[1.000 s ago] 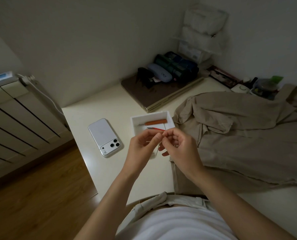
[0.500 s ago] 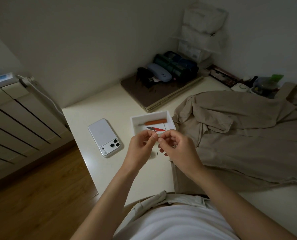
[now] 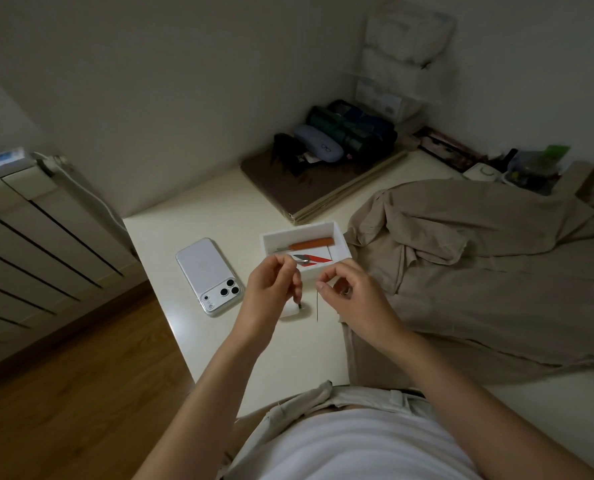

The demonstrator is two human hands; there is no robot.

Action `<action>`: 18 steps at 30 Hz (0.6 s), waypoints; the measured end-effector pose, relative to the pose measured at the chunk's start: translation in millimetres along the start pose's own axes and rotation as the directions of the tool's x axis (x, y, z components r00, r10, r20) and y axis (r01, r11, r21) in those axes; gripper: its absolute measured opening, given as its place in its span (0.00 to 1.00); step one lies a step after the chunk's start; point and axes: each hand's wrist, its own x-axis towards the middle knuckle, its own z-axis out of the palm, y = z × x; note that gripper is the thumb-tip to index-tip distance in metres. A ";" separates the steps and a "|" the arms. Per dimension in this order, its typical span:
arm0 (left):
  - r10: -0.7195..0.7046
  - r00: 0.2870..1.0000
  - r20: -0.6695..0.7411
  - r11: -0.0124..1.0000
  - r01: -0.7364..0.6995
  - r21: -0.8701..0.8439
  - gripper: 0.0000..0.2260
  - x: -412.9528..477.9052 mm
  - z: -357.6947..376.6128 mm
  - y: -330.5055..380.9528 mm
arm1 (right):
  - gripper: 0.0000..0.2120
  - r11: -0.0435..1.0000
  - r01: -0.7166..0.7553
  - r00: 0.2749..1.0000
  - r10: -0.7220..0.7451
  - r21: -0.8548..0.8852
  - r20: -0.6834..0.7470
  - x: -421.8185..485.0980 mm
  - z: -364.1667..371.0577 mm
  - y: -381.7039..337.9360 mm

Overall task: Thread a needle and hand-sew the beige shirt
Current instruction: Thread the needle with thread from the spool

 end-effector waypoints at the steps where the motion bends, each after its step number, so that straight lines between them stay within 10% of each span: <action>1: 0.022 1.000 0.016 0.997 -0.023 0.078 0.10 0.9 -2.0 -0.1 | 0.01 1.000 0.001 1.000 -0.001 -0.003 0.012 0.4 -0.7 -0.1; 8: -0.100 0.982 0.159 0.863 0.006 0.505 0.10 8.9 -10.4 -5.0 | 0.05 0.994 0.033 0.994 -0.022 -0.109 0.108 4.7 0.0 6.4; 18: -0.209 0.957 0.202 0.892 0.102 0.440 0.09 8.9 -5.6 -9.6 | 0.01 0.996 -0.074 0.982 0.079 -0.039 0.170 10.9 -4.1 2.1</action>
